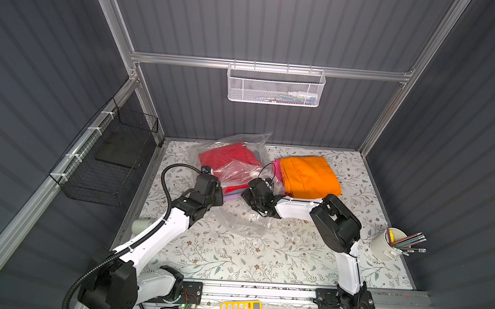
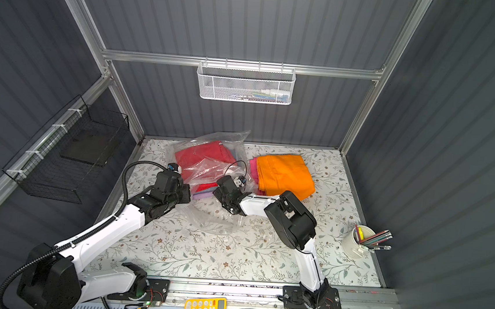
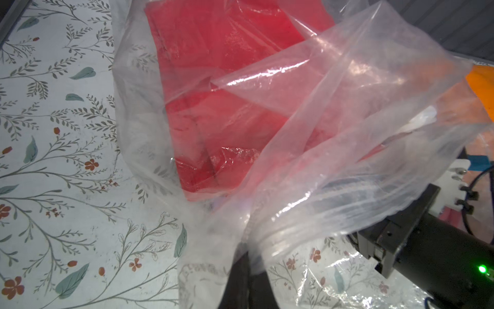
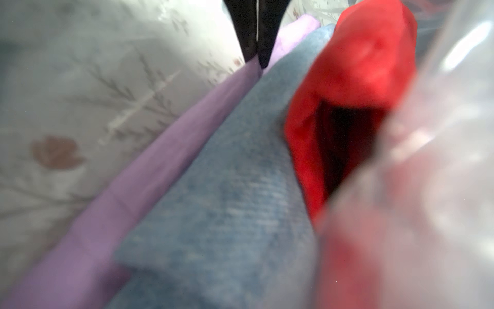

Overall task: Take the trousers out of the vacuum bag
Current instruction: Adjust the trousers in the vacuum bag, then take out the trousers from the vacuum bag.

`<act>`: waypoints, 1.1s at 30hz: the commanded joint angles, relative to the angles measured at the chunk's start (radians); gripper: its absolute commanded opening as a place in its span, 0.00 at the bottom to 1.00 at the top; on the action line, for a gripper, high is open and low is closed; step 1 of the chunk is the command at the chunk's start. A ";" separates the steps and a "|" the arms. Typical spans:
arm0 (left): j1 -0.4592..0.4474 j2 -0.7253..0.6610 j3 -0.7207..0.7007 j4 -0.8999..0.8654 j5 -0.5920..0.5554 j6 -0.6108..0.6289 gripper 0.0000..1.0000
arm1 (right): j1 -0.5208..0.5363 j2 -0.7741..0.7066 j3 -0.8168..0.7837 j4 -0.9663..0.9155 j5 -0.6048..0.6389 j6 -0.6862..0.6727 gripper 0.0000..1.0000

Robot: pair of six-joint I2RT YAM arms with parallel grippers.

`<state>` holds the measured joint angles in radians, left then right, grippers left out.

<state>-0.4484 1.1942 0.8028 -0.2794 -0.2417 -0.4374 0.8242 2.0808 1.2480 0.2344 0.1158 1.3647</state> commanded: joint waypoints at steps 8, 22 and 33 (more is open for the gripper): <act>0.018 -0.033 -0.009 -0.030 0.005 -0.018 0.00 | 0.048 -0.173 -0.188 0.130 0.069 -0.023 0.19; 0.017 -0.051 -0.024 0.007 0.047 -0.018 0.00 | 0.079 -0.270 -0.208 0.131 0.074 -0.072 0.46; 0.017 -0.067 -0.024 -0.003 0.047 -0.007 0.00 | 0.058 -0.137 -0.096 0.104 0.070 -0.073 0.46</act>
<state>-0.4377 1.1500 0.7898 -0.2874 -0.1963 -0.4492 0.8986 1.9160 1.1187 0.3580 0.1795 1.3041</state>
